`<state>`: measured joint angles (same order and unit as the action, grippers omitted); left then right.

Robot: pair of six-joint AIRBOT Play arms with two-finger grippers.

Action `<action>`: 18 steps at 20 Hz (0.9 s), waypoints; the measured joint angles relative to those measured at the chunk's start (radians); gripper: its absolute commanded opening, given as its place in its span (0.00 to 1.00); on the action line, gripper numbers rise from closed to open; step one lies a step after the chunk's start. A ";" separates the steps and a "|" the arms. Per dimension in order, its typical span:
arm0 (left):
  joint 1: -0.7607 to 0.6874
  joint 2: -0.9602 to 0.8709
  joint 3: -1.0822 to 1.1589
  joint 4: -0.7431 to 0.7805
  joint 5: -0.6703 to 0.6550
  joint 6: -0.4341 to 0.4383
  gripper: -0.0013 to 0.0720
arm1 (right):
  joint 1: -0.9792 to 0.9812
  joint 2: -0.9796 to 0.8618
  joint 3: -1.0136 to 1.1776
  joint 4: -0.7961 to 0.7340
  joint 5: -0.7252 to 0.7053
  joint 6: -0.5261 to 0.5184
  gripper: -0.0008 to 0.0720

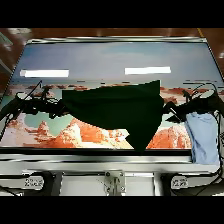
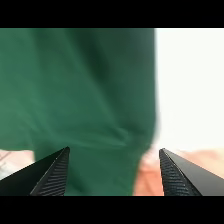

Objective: Fold the shirts.

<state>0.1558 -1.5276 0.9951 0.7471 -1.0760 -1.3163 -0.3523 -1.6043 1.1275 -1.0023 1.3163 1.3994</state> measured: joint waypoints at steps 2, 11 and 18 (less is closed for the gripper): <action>0.000 0.000 0.000 0.000 -0.004 0.006 0.07 | -0.016 0.009 -0.019 -0.015 0.019 0.007 0.94; 0.000 0.013 0.000 0.000 -0.015 0.014 0.07 | 0.073 0.018 -0.154 0.026 -0.171 0.055 0.47; 0.014 0.102 0.033 0.008 -0.019 0.016 0.06 | 0.120 0.083 -0.158 0.074 -0.163 0.027 0.10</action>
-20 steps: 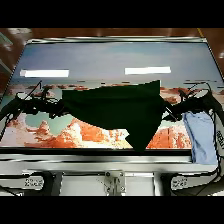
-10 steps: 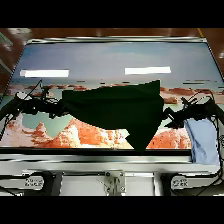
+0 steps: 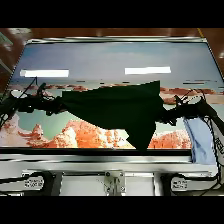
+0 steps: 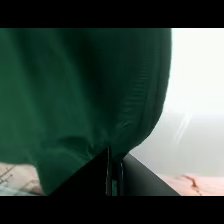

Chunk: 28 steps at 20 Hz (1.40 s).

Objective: Fold the shirts.

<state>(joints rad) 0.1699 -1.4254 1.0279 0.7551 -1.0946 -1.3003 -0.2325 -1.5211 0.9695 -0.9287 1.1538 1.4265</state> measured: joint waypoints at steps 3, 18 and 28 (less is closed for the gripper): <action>0.009 0.143 0.082 0.021 -0.015 0.031 0.07 | -0.010 0.158 0.074 0.013 0.045 -0.087 0.10; 0.014 0.816 0.605 0.211 -0.084 -0.153 0.07 | -0.034 0.943 0.709 -0.339 -0.050 0.021 0.10; 0.014 0.759 0.209 0.335 -0.289 -0.224 0.07 | -0.025 0.619 0.697 -0.415 0.288 0.043 0.10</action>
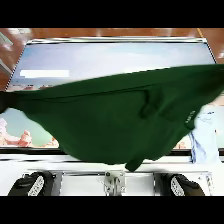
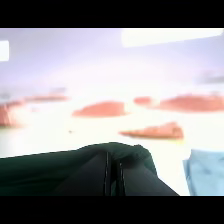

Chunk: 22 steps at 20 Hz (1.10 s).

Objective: Fold the shirts.

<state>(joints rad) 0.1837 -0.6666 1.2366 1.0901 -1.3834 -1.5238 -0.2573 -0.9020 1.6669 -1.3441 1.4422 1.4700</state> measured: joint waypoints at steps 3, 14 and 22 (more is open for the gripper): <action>0.000 -0.126 -0.092 0.014 0.077 -0.003 0.07 | 0.040 -0.228 -0.032 -0.009 -0.036 0.000 0.10; 0.001 -0.711 -0.125 -0.164 0.534 0.146 0.07 | 0.215 -0.763 -0.052 0.043 -0.610 0.134 0.20; 0.105 -0.820 -0.038 -0.149 0.320 0.174 0.81 | 0.220 -0.813 -0.016 0.019 -0.398 0.133 0.87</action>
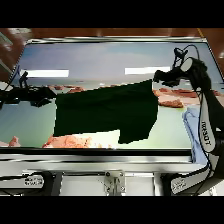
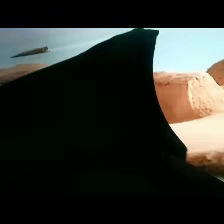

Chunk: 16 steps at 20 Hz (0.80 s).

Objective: Fold the shirts.

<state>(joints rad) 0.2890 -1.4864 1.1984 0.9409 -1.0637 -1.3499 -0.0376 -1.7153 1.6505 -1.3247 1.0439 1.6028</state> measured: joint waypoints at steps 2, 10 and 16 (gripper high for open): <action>0.069 0.002 0.028 0.068 -0.168 0.001 0.82 | -0.050 0.030 0.007 -0.052 0.126 -0.016 0.87; 0.249 0.039 -0.258 0.169 -0.362 0.018 1.00 | -0.282 0.068 -0.178 0.210 0.439 -0.108 0.87; 0.226 0.024 -0.386 0.079 -0.224 0.052 1.00 | -0.301 0.070 -0.253 0.339 0.377 -0.147 0.87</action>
<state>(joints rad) 0.5152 -1.4620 0.8120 1.0199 -1.2881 -1.2976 -0.3382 -1.6451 1.3975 -0.9859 1.4208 1.4555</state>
